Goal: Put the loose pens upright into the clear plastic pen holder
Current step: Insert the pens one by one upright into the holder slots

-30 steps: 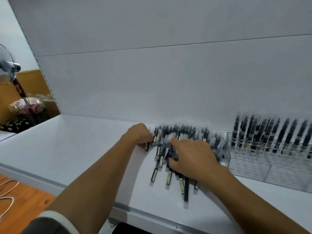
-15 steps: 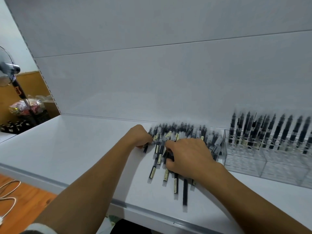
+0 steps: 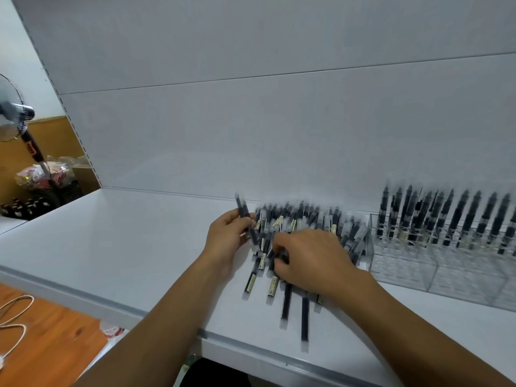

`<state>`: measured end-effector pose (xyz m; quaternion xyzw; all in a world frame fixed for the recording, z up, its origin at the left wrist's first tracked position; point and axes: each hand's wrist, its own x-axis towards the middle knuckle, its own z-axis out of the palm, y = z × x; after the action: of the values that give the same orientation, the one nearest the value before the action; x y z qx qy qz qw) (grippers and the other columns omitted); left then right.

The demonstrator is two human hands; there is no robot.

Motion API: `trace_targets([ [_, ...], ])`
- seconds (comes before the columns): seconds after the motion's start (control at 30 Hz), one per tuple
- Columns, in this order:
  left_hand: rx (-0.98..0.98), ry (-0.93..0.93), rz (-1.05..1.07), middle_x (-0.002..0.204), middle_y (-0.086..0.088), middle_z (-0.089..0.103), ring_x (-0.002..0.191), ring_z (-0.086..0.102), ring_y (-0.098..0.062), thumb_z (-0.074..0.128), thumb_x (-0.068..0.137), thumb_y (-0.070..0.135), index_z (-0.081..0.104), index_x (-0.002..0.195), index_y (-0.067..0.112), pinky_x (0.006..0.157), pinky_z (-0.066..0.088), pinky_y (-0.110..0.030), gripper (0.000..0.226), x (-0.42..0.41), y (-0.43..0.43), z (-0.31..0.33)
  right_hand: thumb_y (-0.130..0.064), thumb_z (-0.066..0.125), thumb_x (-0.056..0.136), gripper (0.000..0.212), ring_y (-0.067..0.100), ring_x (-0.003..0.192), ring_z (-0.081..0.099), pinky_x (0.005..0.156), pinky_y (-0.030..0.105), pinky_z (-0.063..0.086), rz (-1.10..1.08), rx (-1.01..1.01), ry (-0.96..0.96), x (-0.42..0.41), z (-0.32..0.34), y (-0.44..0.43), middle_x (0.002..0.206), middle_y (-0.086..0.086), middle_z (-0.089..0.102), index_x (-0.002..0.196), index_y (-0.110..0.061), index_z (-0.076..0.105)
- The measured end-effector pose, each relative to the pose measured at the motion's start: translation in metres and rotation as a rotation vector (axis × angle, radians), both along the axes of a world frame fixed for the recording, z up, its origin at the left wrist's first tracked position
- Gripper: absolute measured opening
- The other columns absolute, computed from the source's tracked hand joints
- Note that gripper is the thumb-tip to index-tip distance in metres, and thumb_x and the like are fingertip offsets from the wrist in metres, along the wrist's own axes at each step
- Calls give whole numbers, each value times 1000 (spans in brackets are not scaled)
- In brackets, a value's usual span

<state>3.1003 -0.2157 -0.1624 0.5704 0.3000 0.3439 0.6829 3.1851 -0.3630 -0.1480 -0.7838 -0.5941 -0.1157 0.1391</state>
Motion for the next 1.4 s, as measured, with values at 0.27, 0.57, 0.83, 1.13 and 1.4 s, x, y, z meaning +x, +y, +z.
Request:
trace_targets([
  [0.27, 67, -163, -149, 98, 1, 75, 82, 69, -8, 58, 91, -1, 68, 111, 9, 66, 54, -20, 24, -7, -18, 5, -54, 54, 89, 38, 4, 54, 53, 63, 25, 46, -194, 37, 55, 4, 11, -43, 57, -10, 57, 67, -23, 57],
  [0.57, 103, -245, -267, 108, -1, 74, 93, 71, -13, 62, 90, 1, 66, 118, 10, 70, 55, -20, 30, -25, -50, 4, -54, 55, 85, 50, 15, 42, 35, 46, 23, 31, -264, -114, 194, -32, -4, -67, 44, -4, 35, 51, -20, 40],
  [0.83, 162, -260, -348, 111, -2, 73, 103, 69, -14, 64, 89, 3, 64, 121, 13, 76, 55, -22, 34, -16, -66, 12, -40, 64, 89, 36, 8, 51, 44, 53, 22, 36, -257, 147, 601, -22, 6, -85, 58, -5, 55, 63, -16, 60],
  [1.13, 164, -297, -428, 111, -2, 73, 104, 69, -17, 68, 83, 9, 65, 119, 18, 75, 55, -22, 36, 29, -94, 21, -40, 66, 89, 22, 11, 65, 67, 67, 32, 57, -298, 482, 698, 26, 35, -145, 71, -4, 69, 74, -23, 70],
  [1.4, 93, -350, -547, 107, 2, 75, 95, 70, -10, 68, 77, 13, 66, 115, 19, 71, 54, -19, 39, 100, -142, 40, -30, 70, 89, 8, 5, 65, 68, 62, 28, 52, -414, 703, 615, 117, 52, -197, 72, -3, 69, 85, -28, 63],
])
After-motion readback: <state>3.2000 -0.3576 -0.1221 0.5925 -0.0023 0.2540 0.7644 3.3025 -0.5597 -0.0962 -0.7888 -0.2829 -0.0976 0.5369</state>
